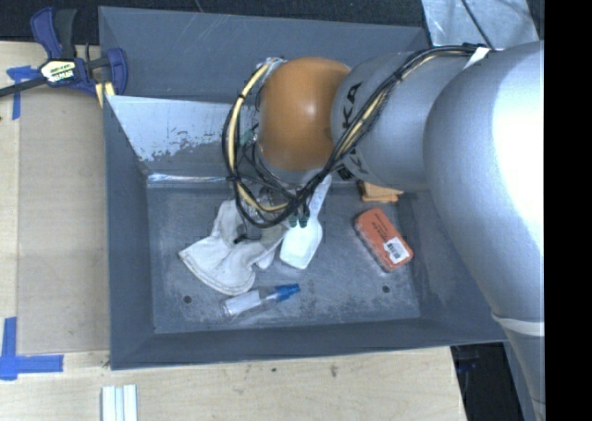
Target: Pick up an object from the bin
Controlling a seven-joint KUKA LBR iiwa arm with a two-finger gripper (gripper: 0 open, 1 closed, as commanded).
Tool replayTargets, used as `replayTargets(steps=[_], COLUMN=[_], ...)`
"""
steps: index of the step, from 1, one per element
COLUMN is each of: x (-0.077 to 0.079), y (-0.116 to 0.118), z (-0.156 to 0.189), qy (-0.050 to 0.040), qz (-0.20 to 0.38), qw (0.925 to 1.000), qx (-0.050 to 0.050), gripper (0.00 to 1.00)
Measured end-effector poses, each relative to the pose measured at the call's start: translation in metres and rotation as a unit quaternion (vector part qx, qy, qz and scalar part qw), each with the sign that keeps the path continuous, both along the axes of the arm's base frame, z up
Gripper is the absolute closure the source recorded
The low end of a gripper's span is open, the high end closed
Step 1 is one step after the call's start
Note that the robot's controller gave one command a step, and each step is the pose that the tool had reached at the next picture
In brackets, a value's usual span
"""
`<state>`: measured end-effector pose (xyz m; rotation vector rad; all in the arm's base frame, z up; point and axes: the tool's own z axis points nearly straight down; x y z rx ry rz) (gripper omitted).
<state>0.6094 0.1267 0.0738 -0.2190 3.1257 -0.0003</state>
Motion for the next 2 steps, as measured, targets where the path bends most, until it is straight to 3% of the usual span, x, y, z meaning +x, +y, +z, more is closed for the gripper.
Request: replayTargets(steps=[1, 2], x=[0.000, -0.007], y=[0.000, -0.013], z=[0.000, 0.133], qy=[0.0000, 0.0023], qz=[0.000, 0.024], qw=[1.0000, 0.9997], qx=[0.000, 0.000], gripper=[1.00, 1.00])
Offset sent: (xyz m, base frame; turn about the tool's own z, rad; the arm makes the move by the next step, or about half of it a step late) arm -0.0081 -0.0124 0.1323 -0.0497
